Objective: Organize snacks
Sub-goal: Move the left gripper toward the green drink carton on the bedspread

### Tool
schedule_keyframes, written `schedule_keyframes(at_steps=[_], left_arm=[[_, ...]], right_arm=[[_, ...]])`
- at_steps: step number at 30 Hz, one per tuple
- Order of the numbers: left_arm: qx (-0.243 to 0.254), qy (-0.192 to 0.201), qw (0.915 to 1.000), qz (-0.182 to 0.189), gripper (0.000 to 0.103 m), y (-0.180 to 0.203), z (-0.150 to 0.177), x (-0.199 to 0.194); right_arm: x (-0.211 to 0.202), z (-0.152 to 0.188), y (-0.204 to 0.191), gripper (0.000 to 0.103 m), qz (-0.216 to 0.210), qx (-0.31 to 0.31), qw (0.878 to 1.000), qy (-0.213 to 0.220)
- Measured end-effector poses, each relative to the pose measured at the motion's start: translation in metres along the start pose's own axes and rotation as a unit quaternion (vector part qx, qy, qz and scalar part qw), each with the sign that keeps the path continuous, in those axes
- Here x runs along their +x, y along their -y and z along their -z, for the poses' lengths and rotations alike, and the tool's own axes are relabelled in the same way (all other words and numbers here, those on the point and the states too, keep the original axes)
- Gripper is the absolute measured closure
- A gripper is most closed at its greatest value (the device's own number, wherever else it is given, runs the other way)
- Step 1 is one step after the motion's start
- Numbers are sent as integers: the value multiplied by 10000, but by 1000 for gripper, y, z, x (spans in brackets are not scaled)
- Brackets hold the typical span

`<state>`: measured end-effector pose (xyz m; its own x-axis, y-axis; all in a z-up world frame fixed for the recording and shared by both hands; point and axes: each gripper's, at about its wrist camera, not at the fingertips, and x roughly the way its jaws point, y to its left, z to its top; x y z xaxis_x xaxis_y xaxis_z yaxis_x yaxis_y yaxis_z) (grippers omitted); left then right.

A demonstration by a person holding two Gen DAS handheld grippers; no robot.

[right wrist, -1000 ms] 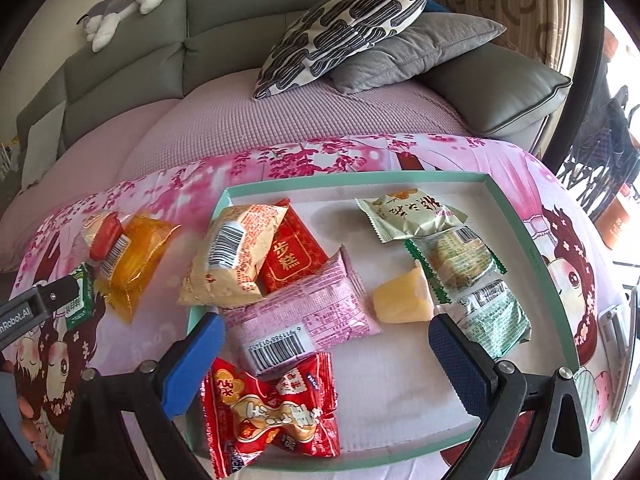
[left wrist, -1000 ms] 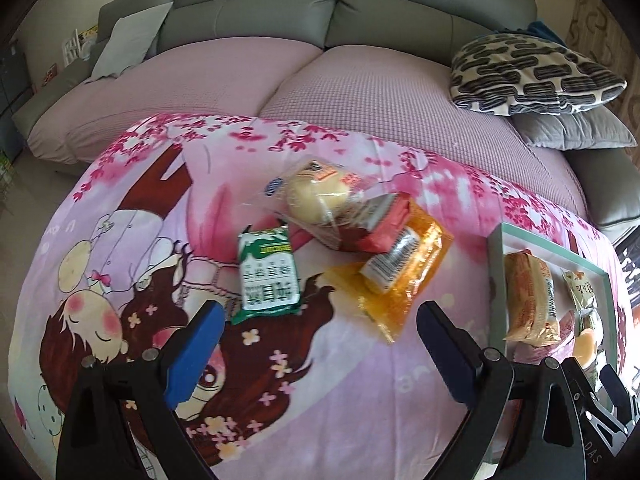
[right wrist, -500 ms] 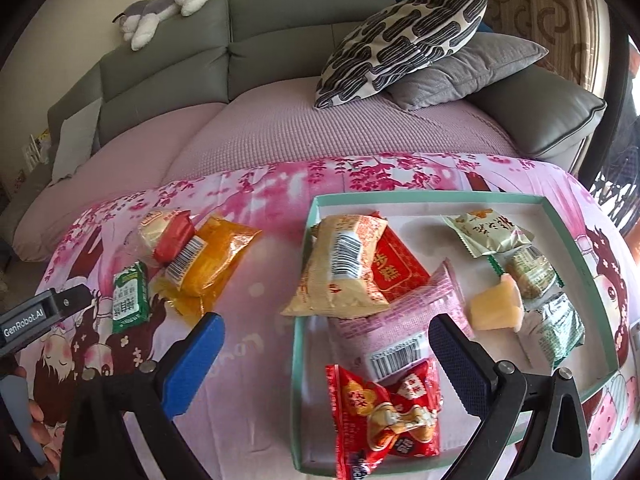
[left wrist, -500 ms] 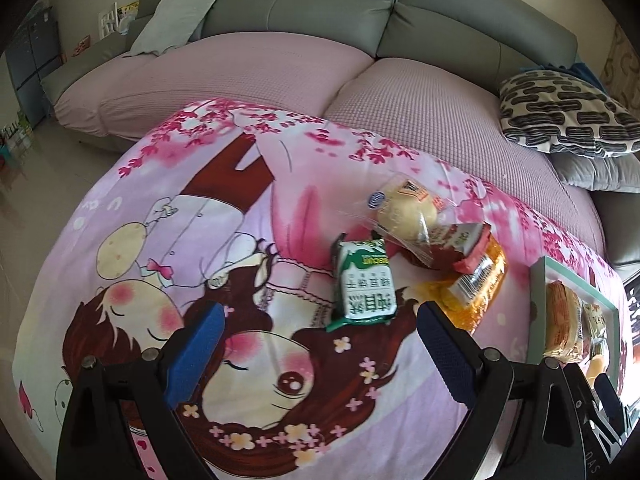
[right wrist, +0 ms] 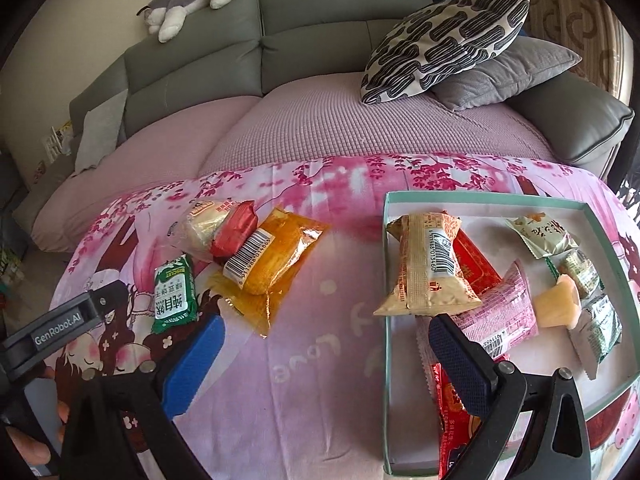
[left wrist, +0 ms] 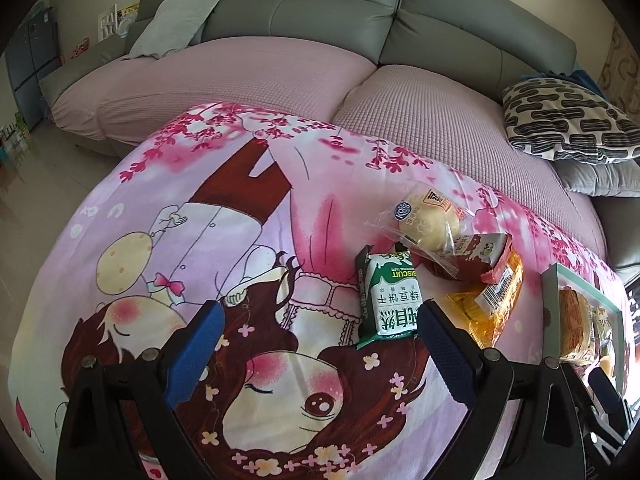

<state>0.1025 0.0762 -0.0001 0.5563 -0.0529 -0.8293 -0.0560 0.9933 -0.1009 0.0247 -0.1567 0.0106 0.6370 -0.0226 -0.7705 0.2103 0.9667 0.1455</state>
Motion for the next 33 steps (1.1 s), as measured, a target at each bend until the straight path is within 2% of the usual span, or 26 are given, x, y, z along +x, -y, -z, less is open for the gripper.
schedule_keyframes(at_steps=[6,11,13,19,24,33], left_arm=[[55,21,9999,115,6,6,-7,10],[119,99,9998,135,6,11,-13,16],[111,91,9998,138,6,12,-16,20],[52,26,9995,302,6,15,-20,35],[77,-56,9997,230,7,18,-21,49],[49,-9,9995,318,7,12,-24,57]], right_arm=[[3,-12,-9,0,-264,149,9995,57],[11,-26,-20,1,-171,108,9996,214],[17,-30,-23,9,-138,62,9996,229],[39,-35,-26,17,-75,29,9998,200],[56,-35,-29,18,-129,-27,9998,131],[74,-34,-32,18,-187,-85,9997,88]])
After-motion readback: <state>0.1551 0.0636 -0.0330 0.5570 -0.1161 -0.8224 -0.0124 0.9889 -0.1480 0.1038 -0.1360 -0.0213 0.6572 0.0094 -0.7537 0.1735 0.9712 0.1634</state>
